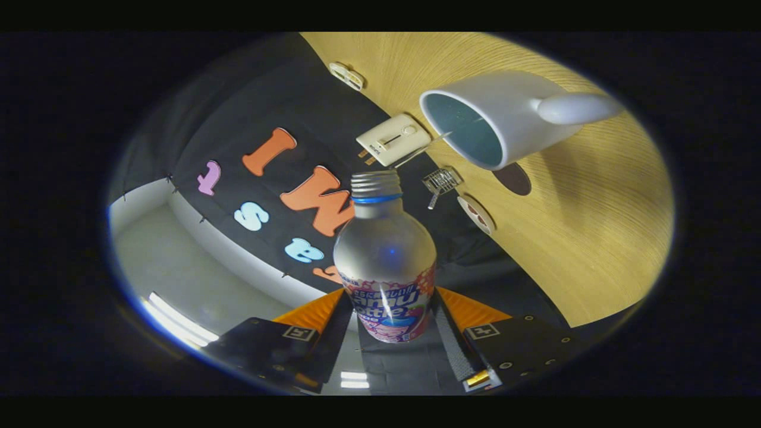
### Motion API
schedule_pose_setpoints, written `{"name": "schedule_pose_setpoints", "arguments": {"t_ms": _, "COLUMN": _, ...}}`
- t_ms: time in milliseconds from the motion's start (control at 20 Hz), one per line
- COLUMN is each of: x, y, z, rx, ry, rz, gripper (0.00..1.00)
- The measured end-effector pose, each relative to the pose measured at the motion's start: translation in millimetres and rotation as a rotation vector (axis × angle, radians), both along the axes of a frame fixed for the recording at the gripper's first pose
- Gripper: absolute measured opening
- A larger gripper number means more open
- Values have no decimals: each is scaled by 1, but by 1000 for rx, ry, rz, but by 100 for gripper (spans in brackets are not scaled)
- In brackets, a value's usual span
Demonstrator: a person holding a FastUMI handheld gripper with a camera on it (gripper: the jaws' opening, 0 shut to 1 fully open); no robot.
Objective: Take the bottle from table, then pour the juice into the cup, finally place the bottle on the coaster
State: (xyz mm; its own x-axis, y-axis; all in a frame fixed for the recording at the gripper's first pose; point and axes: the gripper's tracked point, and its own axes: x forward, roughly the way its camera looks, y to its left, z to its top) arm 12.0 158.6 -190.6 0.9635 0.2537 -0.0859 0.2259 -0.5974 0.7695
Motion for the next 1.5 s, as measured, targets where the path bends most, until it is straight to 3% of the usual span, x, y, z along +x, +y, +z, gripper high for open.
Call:
{"name": "schedule_pose_setpoints", "arguments": {"t_ms": 950, "x": 1, "y": -3, "z": -2, "rx": 3, "ry": 3, "rz": -26, "gripper": 76}}
{"name": "schedule_pose_setpoints", "arguments": {"t_ms": 1500, "x": 1, "y": 20, "z": -40, "rx": -247, "ry": 64, "rz": 63, "gripper": 76}}
